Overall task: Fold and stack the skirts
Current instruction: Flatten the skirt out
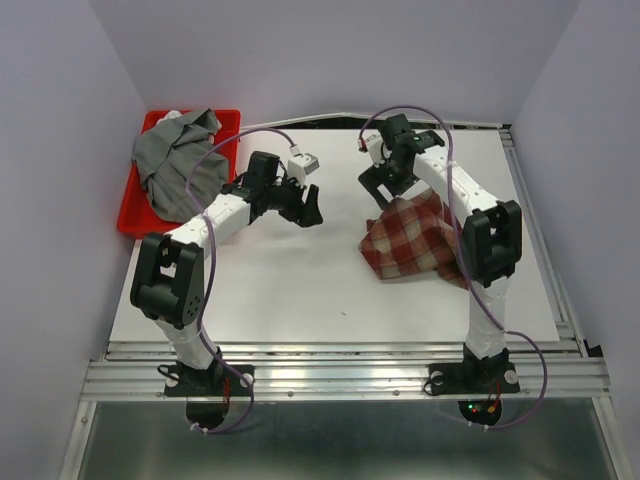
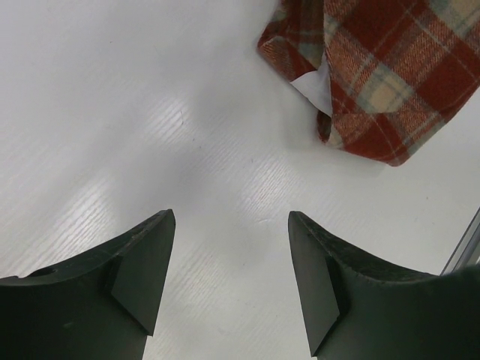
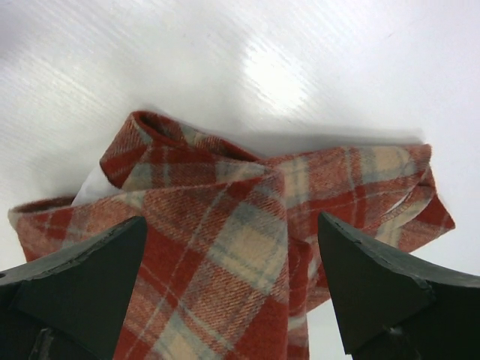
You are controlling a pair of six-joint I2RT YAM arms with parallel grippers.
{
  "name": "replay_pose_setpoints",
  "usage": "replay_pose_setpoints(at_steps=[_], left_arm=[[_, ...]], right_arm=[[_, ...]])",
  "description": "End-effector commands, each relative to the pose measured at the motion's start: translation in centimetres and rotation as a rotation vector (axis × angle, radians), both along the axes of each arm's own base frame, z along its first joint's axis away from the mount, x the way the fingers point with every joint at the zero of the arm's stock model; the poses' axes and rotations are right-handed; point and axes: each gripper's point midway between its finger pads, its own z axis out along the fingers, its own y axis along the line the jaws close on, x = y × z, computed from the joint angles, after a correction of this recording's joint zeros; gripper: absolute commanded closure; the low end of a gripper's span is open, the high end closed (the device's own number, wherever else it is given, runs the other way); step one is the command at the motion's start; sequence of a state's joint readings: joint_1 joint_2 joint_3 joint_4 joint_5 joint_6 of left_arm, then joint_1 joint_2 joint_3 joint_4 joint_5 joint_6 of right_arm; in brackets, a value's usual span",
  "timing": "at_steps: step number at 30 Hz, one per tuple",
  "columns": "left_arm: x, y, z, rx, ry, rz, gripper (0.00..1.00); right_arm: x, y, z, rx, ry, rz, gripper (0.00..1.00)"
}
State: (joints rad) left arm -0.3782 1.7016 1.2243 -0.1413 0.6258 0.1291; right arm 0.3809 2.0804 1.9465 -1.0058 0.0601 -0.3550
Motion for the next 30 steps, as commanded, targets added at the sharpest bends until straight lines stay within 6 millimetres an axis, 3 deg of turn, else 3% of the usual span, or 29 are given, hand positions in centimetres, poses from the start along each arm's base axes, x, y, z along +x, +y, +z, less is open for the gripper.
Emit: replay_pose_setpoints(at_steps=[1, 5, 8, 12, 13, 15, 16, 17, 18, 22, 23, 25, 26, 27, 29, 30], left_arm=[[1.0, 0.4, 2.6, -0.023, -0.081, 0.029, 0.27], [1.9, 2.1, 2.9, -0.046, -0.056, 0.069, 0.27], [2.0, 2.8, 3.3, -0.083, -0.027, 0.079, 0.27], [1.8, 3.1, 3.6, -0.097, -0.031, 0.083, 0.27], [1.6, 3.1, 3.6, -0.1, -0.034, 0.082, 0.27], [1.3, 3.2, 3.6, -0.104, -0.038, 0.084, 0.27], [1.2, 3.2, 3.7, -0.105, -0.042, 0.085, 0.27], [1.0, 3.3, 3.5, -0.103, -0.038, 0.089, 0.27], [1.0, 3.4, 3.4, -0.102, -0.035, 0.093, 0.28], [1.1, 3.9, 3.9, -0.101, -0.05, 0.124, 0.29], [1.4, 4.4, 4.3, -0.099, -0.064, 0.151, 0.3], [1.8, 5.2, 4.8, -0.11, -0.068, 0.184, 0.3], [2.0, 5.8, 5.5, -0.119, -0.08, 0.204, 0.3], [2.1, 6.2, 5.9, -0.126, -0.084, 0.213, 0.3], [2.0, 6.7, 7.1, -0.142, -0.115, 0.218, 0.3], [2.0, 7.0, 7.5, -0.147, -0.128, 0.219, 0.3]], right_arm=[[-2.3, 0.5, -0.7, -0.006, 0.128, 0.087, 0.0], [-3.9, -0.3, -2.7, 0.046, 0.315, 0.088, 0.0], [-4.2, -0.7, -2.6, 0.103, 0.382, 0.069, 0.02], [-4.2, -0.2, -1.2, 0.137, 0.352, 0.083, 0.28], [-4.2, 0.4, -0.5, 0.171, 0.345, 0.093, 0.46], [-3.1, 1.1, 1.5, 0.21, 0.282, 0.099, 0.69], [-2.6, 1.8, 2.5, 0.246, 0.253, 0.096, 0.92], [-1.3, 2.4, 4.6, 0.275, 0.176, 0.104, 0.99], [-0.5, 2.7, 5.8, 0.293, 0.132, 0.108, 0.99], [1.6, 7.4, 10.6, 0.358, -0.078, 0.205, 0.99], [2.5, 8.5, 12.9, 0.369, -0.184, 0.235, 0.99], [2.2, 11.7, 15.8, 0.406, -0.293, 0.308, 0.99], [1.3, 12.2, 19.0, 0.44, -0.364, 0.332, 0.99], [0.5, 12.9, 20.4, 0.473, -0.39, 0.354, 0.99], [-0.4, 13.0, 24.4, 0.539, -0.491, 0.38, 0.99], [-2.5, 11.8, 28.5, 0.555, -0.585, 0.4, 0.99]])
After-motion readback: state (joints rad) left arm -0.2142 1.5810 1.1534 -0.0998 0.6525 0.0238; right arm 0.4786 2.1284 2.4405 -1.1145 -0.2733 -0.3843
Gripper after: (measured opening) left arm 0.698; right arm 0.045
